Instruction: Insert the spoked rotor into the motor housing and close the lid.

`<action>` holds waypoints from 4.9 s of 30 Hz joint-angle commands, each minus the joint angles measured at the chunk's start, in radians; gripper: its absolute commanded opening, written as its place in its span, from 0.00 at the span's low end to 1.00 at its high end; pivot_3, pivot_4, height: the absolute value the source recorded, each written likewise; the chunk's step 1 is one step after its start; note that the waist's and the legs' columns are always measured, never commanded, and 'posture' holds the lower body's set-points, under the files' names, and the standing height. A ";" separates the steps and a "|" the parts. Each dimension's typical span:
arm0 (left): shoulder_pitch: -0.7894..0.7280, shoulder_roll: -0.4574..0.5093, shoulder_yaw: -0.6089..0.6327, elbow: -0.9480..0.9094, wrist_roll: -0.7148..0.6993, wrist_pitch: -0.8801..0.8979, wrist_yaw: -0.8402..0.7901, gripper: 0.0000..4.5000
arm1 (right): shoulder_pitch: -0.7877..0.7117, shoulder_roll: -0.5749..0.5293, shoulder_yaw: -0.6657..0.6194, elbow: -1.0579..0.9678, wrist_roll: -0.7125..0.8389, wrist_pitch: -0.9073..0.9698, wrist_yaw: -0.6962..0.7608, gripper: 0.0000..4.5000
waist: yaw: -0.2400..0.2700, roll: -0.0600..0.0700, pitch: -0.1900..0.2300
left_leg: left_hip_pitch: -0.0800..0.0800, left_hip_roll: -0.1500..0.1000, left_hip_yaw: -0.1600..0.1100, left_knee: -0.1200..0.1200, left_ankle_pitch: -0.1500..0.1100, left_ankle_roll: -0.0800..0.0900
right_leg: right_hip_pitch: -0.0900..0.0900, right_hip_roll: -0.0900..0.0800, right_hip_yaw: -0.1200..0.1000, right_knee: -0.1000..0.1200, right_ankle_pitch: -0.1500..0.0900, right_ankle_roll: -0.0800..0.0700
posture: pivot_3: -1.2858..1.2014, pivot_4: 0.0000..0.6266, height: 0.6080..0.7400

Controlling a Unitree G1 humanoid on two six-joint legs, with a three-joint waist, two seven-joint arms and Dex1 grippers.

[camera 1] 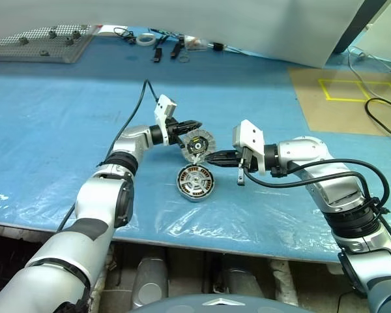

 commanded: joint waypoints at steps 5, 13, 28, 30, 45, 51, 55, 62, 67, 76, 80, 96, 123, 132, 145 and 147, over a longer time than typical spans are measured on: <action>0.025 -0.008 -0.090 -0.042 0.071 -0.057 -0.100 0.01 | -0.010 -0.014 -0.008 -0.030 0.000 -0.022 0.003 0.00 | -0.001 0.000 0.000 | 0.000 0.000 0.000 0.000 0.000 0.000 | 0.000 0.000 0.000 -0.001 0.000 0.000 | 0.52 0.24 1.00; 0.033 -0.010 -0.124 -0.073 0.079 -0.072 -0.174 0.01 | -0.004 -0.009 -0.006 -0.016 -0.014 -0.037 -0.005 0.00 | -0.001 0.000 0.000 | 0.000 0.000 0.000 -0.001 0.000 0.000 | 0.000 0.000 -0.001 -0.001 0.000 0.000 | 0.52 0.24 1.00; 0.069 -0.012 -0.155 -0.151 0.083 -0.074 -0.224 0.01 | -0.012 -0.002 0.001 0.014 -0.042 -0.092 -0.006 0.00 | -0.001 0.000 0.000 | -0.001 0.000 0.000 -0.001 0.000 0.000 | 0.000 0.000 -0.001 -0.001 0.000 0.000 | 0.52 0.24 1.00; 0.080 -0.012 -0.163 -0.167 0.081 -0.072 -0.231 0.01 | -0.020 -0.019 -0.031 -0.017 0.007 -0.059 0.025 0.00 | -0.001 0.000 0.000 | -0.001 0.000 0.000 -0.001 0.000 0.000 | 0.000 0.000 -0.001 -0.001 0.000 0.000 | 0.52 0.24 1.00; 0.115 -0.014 -0.200 -0.229 0.075 -0.056 -0.249 0.01 | -0.251 -0.007 -0.357 -0.003 0.474 0.330 -0.098 0.00 | 0.002 0.001 0.001 | -0.001 0.000 0.000 -0.001 0.000 0.000 | 0.000 0.000 -0.001 -0.002 -0.002 -0.004 | 0.52 0.24 1.00; 0.158 -0.006 -0.229 -0.332 0.050 -0.041 -0.342 0.01 | -0.201 0.002 -0.310 -0.005 0.429 0.286 -0.130 0.00 | 0.004 0.001 0.001 | -0.003 0.000 0.000 -0.001 0.000 0.000 | -0.002 0.000 -0.002 -0.003 0.000 0.000 | 0.52 0.24 1.00; 0.225 0.016 -0.264 -0.482 0.024 0.005 -0.420 0.01 | -0.184 -0.003 -0.290 -0.002 0.409 0.263 -0.127 0.00 | 0.004 0.001 0.001 | -0.004 0.001 0.000 -0.002 0.000 0.000 | -0.002 0.000 -0.002 -0.004 0.000 0.000 | 0.52 0.24 1.00; 0.322 0.093 -0.397 -0.533 0.139 -0.172 -0.421 0.01 | -0.177 0.000 -0.259 0.009 0.379 0.233 -0.120 0.00 | -0.001 0.001 0.001 | -0.003 0.001 0.001 -0.002 0.000 0.000 | -0.002 0.000 -0.002 -0.003 -0.002 -0.004 | 0.52 0.24 1.00; 0.352 0.121 -0.455 -0.492 0.188 -0.299 -0.386 0.01 | -0.165 0.002 -0.229 0.009 0.352 0.207 -0.113 0.00 | -0.001 0.003 0.000 | 0.003 0.001 0.000 -0.004 0.000 0.000 | 0.004 0.000 -0.002 -0.006 -0.002 -0.004 | 0.52 0.24 1.00; 0.338 0.104 -0.413 -0.505 0.118 -0.235 -0.339 0.01 | -0.156 0.014 -0.224 0.005 0.360 0.203 -0.110 0.00 | 0.000 0.003 0.000 | 0.013 0.000 0.001 -0.007 -0.001 -0.004 | 0.017 0.000 -0.002 -0.014 -0.002 -0.004 | 0.52 0.24 1.00; 0.319 0.075 -0.356 -0.563 0.046 -0.111 -0.283 0.01 | -0.163 0.027 -0.237 -0.001 0.395 0.217 -0.102 0.00 | 0.000 0.003 0.000 | 0.011 0.000 0.001 -0.007 -0.001 -0.003 | 0.016 0.000 -0.002 -0.014 -0.002 -0.004 | 0.52 0.24 1.00; 0.800 0.174 -0.153 -1.426 -0.187 0.391 0.164 0.00 | -0.009 -0.051 -0.102 -0.063 0.336 0.170 0.021 0.21 | -0.008 0.004 0.000 | -0.004 0.001 0.001 -0.007 0.000 0.000 | -0.001 0.001 -0.002 -0.011 0.000 0.000 | 0.52 0.24 1.00; 1.061 0.413 -0.118 -1.524 -0.201 0.239 0.190 0.00 | 0.016 0.034 0.142 0.276 -0.080 -0.271 0.180 0.93 | -0.013 0.005 0.001 | 0.009 0.002 0.002 -0.006 -0.001 -0.004 | 0.011 0.004 0.002 -0.013 -0.002 -0.003 | 0.52 0.24 1.00; 1.094 0.430 -0.144 -1.547 -0.208 0.217 0.161 0.00 | 0.002 0.061 0.157 0.360 -0.137 -0.336 0.217 0.93 | -0.016 0.005 0.001 | 0.009 0.002 0.002 -0.006 -0.001 -0.003 | 0.011 0.004 0.002 -0.013 -0.002 -0.003 | 0.52 0.24 1.00; 1.123 0.414 -0.142 -1.577 -0.212 0.241 0.213 0.00 | -0.023 0.097 0.164 0.423 -0.187 -0.426 0.246 0.73 | -0.033 0.005 0.001 | 0.016 0.003 0.002 -0.006 -0.002 -0.004 | 0.018 0.004 0.002 -0.013 -0.002 -0.003 | 0.52 0.24 1.00; 1.115 0.416 -0.145 -1.574 -0.211 0.247 0.219 0.00 | -0.034 0.099 0.157 0.412 -0.177 -0.419 0.255 0.66 | -0.035 0.005 0.001 | 0.016 0.003 0.002 -0.006 -0.002 -0.004 | 0.018 0.004 0.002 -0.013 -0.002 -0.003 | 0.52 0.24 1.00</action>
